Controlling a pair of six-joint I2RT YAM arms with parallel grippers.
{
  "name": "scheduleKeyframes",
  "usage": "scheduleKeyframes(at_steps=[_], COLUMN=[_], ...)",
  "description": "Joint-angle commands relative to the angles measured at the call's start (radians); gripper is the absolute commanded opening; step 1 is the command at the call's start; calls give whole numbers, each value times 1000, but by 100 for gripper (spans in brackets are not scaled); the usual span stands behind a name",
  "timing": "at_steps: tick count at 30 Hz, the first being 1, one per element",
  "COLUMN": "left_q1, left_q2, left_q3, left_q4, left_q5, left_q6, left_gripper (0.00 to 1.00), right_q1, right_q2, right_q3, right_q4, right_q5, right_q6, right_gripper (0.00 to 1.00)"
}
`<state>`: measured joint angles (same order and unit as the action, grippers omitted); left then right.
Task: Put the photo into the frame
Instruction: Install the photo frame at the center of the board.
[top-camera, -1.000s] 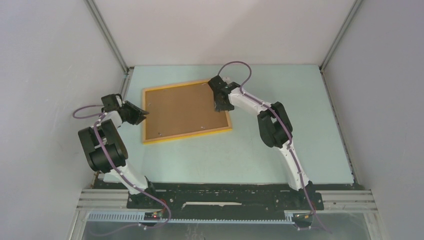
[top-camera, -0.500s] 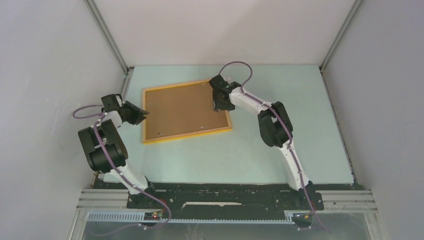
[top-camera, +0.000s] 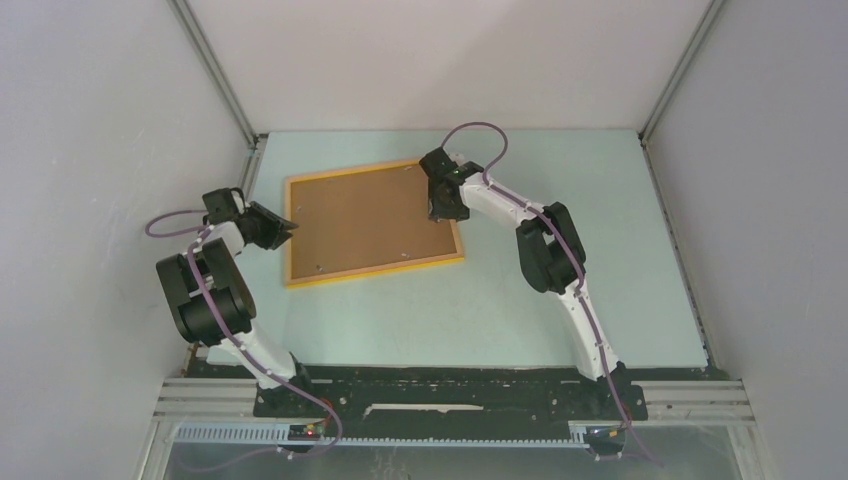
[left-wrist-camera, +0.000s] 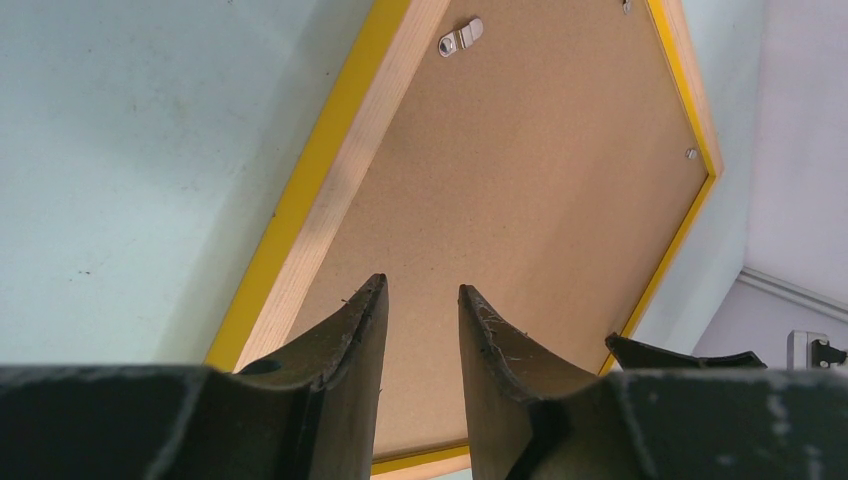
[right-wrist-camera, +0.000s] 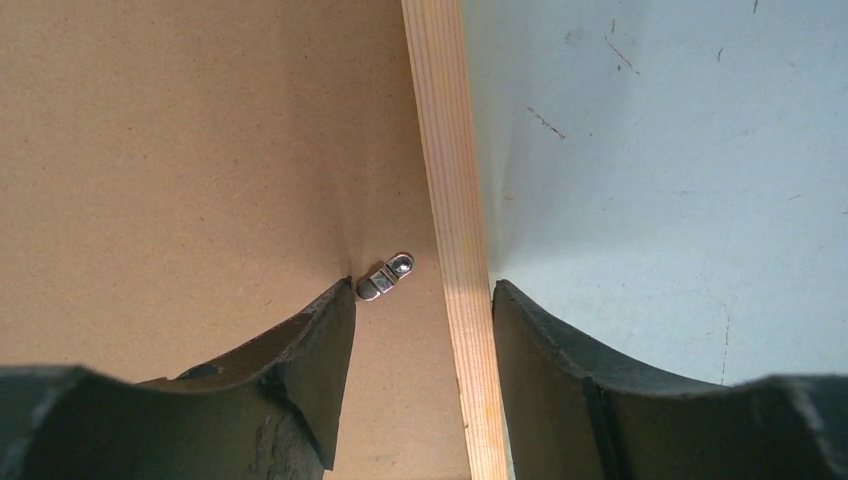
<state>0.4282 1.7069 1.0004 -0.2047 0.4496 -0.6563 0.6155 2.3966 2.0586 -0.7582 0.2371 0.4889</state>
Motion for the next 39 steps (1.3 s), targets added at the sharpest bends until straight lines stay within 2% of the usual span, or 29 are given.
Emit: scheduleKeyframes(at_steps=[1,6,14,17,21,24,29,31,33,37,39], left_q1=[-2,-3,-2,-1,1,0,0,1,0,1,1], left_q2=[-48,-47,-48,-47,-47,-47,-44,-42,-41,-38,-37], left_q3=[-17,-15,-16,-16,-14,-17,-17,-18,-20,-20,-23], left_q4=[13,13,14,13,13,13,13,13,13,13,13], left_q5=[21,21,20,20,20,20,20,23,24,21,20], left_q6=[-14,-14,-14,-14,-15,-14,-14,-14,-15,-17,-16], left_gripper=[37,38,38,37,37,37,37,38,38,38,38], right_q1=[-8,-4,1,1,-11,-18,-22,-30,-39,-59,-65], right_q2=[50,67,55,28,10,9,-39,-49,-70,-158,-187], right_q3=[31,50,38,4,-25,-25,-97,-112,-141,-270,-307], right_q4=[-15,-32,-44,-27,0,6,85,97,119,232,267], right_q5=[20,13,16,12,-1,-11,-51,-78,-105,-175,-196], right_q6=[21,12,-8,-18,-32,-35,-34,-31,-30,-24,-29], right_gripper=[60,56,29,25,15,12,1,2,10,44,52])
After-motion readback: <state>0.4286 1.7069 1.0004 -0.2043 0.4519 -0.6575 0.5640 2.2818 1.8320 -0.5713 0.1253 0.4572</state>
